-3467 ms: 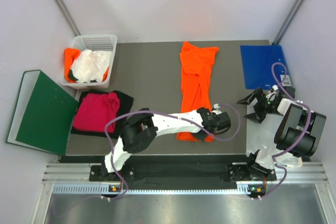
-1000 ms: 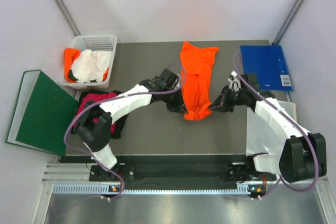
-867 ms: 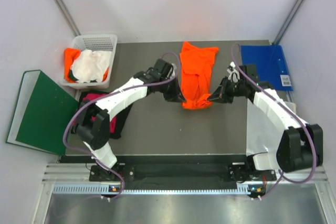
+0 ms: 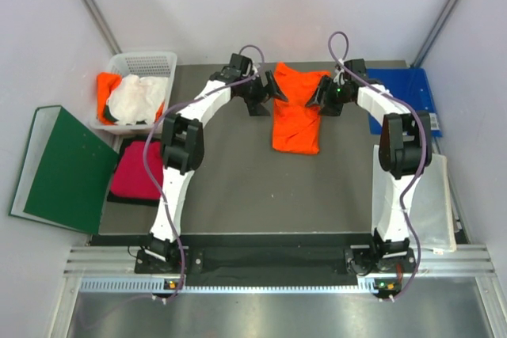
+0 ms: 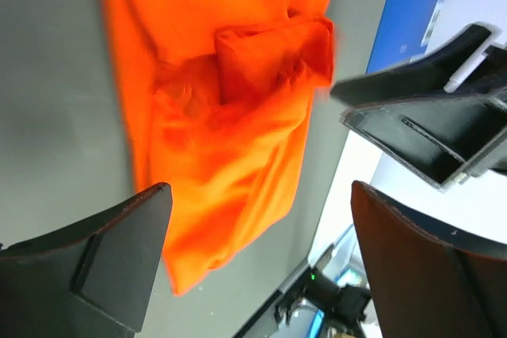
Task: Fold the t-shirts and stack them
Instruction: Fold the folded rectangular tshirt in 1/3 of the way, then grab one side of the 2/3 rectangular tshirt with both arms
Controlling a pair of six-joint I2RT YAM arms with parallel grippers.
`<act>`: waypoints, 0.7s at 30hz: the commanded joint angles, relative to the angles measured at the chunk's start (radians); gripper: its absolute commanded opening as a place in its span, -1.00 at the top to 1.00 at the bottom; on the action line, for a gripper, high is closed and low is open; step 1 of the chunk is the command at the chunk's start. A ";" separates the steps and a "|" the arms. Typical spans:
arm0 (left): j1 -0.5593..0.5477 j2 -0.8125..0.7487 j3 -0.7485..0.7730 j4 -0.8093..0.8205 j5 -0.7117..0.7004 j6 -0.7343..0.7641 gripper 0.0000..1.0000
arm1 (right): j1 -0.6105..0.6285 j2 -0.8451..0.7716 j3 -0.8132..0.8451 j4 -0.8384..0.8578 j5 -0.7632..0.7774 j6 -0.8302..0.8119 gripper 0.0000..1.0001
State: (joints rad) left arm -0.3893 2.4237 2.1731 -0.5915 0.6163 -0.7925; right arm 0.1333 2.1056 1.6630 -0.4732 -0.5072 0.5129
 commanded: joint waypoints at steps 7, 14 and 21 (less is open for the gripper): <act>0.043 -0.256 -0.326 0.105 -0.016 0.064 -0.98 | -0.047 -0.370 -0.262 0.118 0.217 -0.045 -0.99; -0.026 -0.354 -0.625 0.240 -0.020 0.039 -0.91 | -0.070 -0.434 -0.619 0.160 0.038 0.019 -0.99; -0.054 -0.354 -0.745 0.384 -0.047 -0.034 -0.73 | -0.069 -0.337 -0.807 0.431 -0.109 0.194 -0.72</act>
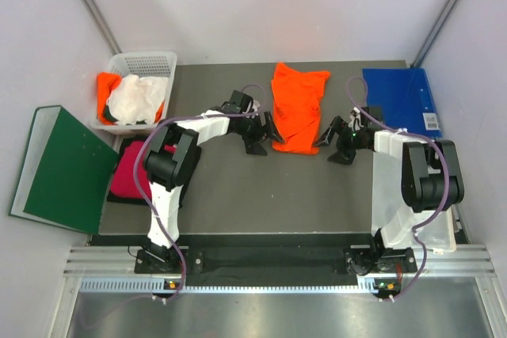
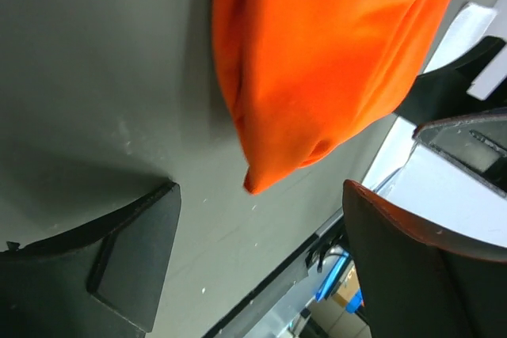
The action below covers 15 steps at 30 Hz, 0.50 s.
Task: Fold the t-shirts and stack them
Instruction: Grab one side of the 2/3 rectangular tshirt with both arms
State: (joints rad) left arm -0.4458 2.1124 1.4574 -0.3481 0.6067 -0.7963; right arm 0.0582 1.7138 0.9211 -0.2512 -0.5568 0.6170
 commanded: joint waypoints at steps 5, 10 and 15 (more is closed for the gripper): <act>0.001 -0.002 -0.020 0.156 -0.047 -0.037 -0.51 | 0.009 0.119 -0.067 0.294 -0.087 0.136 -0.60; 0.001 0.027 -0.015 0.175 -0.055 -0.049 0.01 | 0.012 0.167 -0.053 0.328 -0.081 0.158 -0.18; 0.001 0.038 -0.002 0.167 -0.054 -0.057 1.00 | 0.028 0.208 -0.018 0.276 -0.097 0.170 1.00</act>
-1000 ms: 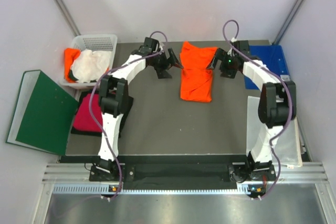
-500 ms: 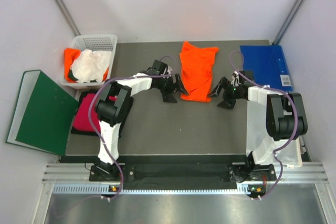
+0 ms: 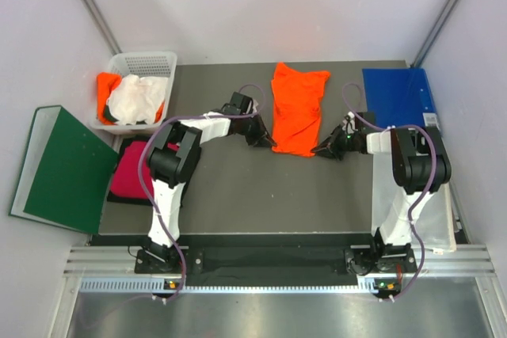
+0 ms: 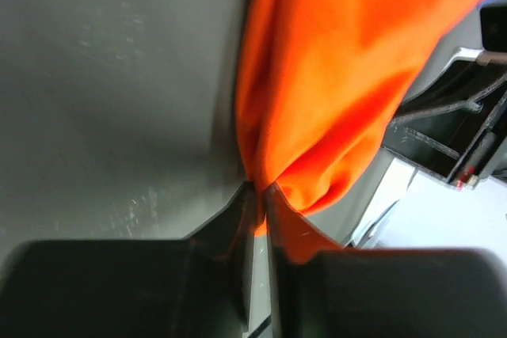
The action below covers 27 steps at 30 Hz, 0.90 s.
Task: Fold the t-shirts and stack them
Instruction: Grab one side of the 2/3 rectangular tshirt with both arms
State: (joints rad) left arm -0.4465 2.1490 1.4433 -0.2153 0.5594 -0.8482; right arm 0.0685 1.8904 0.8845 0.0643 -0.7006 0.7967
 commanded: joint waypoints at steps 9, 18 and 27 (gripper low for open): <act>0.012 -0.081 -0.043 -0.019 -0.073 0.020 1.00 | 0.014 -0.109 0.022 -0.176 0.145 -0.074 1.00; 0.012 -0.176 -0.167 -0.055 -0.078 0.034 1.00 | 0.010 -0.174 0.019 -0.262 0.173 -0.149 1.00; -0.046 -0.378 -0.379 -0.091 -0.046 0.043 1.00 | 0.013 -0.313 -0.130 -0.323 0.089 -0.188 1.00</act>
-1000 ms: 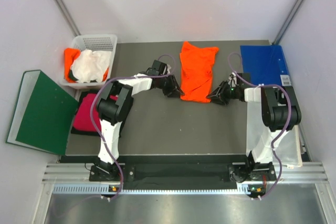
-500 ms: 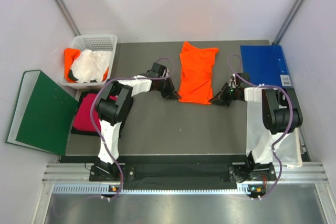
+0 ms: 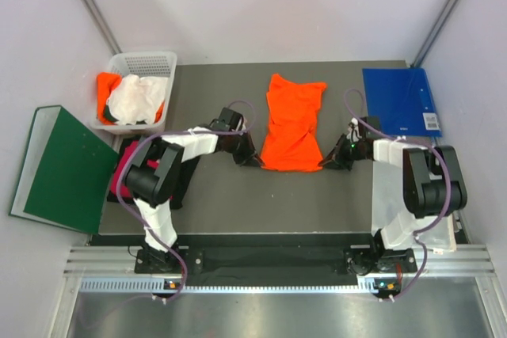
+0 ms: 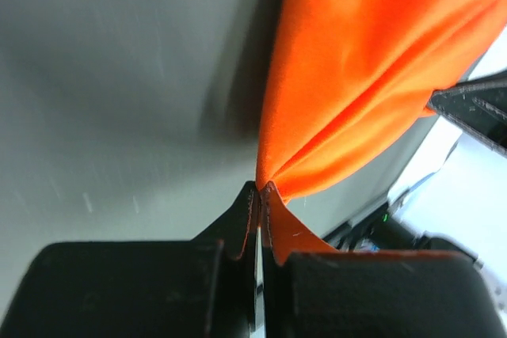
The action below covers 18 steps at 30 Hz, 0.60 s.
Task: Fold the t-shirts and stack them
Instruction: Grab one side of the 2/3 rectangular tshirt with both arms, then fold the long partially folded tshirt into a neat square
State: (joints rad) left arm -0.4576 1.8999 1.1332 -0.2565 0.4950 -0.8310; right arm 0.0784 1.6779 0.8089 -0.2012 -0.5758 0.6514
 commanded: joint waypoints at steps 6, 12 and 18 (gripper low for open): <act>-0.104 -0.183 -0.095 -0.059 0.034 0.026 1.00 | 0.012 -0.251 -0.143 -0.115 -0.099 -0.042 1.00; -0.127 -0.136 0.037 -0.101 0.048 0.035 1.00 | 0.012 -0.297 -0.114 -0.145 -0.139 -0.035 1.00; -0.101 -0.091 0.226 -0.199 0.022 0.072 1.00 | -0.003 -0.259 0.071 -0.205 -0.137 -0.058 1.00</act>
State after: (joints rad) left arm -0.5819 1.7912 1.2354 -0.4107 0.5220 -0.7967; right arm 0.0822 1.4124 0.7246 -0.3874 -0.6834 0.6201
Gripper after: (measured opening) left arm 0.014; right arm 0.010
